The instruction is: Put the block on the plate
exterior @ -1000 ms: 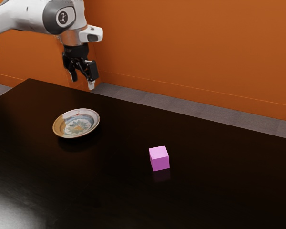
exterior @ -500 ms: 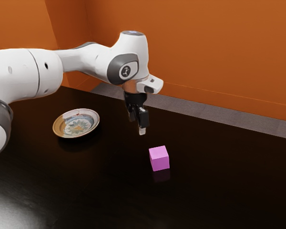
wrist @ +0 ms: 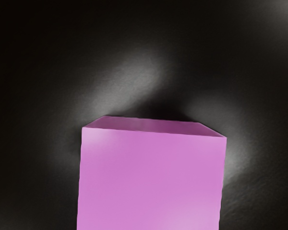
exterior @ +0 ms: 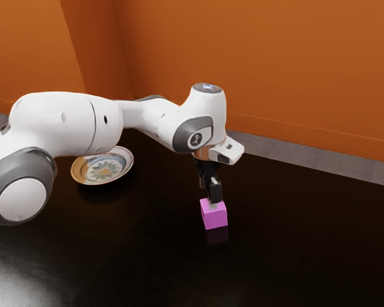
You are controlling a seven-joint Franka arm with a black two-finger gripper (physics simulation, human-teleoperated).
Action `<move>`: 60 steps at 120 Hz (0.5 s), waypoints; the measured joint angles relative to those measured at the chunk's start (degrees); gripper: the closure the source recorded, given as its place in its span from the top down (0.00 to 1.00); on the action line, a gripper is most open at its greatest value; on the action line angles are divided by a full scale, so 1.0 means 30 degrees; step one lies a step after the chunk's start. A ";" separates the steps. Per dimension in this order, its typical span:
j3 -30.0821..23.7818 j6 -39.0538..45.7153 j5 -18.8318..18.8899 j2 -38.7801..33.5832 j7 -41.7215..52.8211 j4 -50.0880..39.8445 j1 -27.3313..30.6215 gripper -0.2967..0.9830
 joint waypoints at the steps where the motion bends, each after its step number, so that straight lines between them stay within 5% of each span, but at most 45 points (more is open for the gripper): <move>1: 0.0000 0.0088 0.0016 0.0060 0.0007 0.0004 0.0004 0.77; 60: -0.0028 0.2232 -0.0401 0.1326 0.0260 -0.0292 -0.0118 0.77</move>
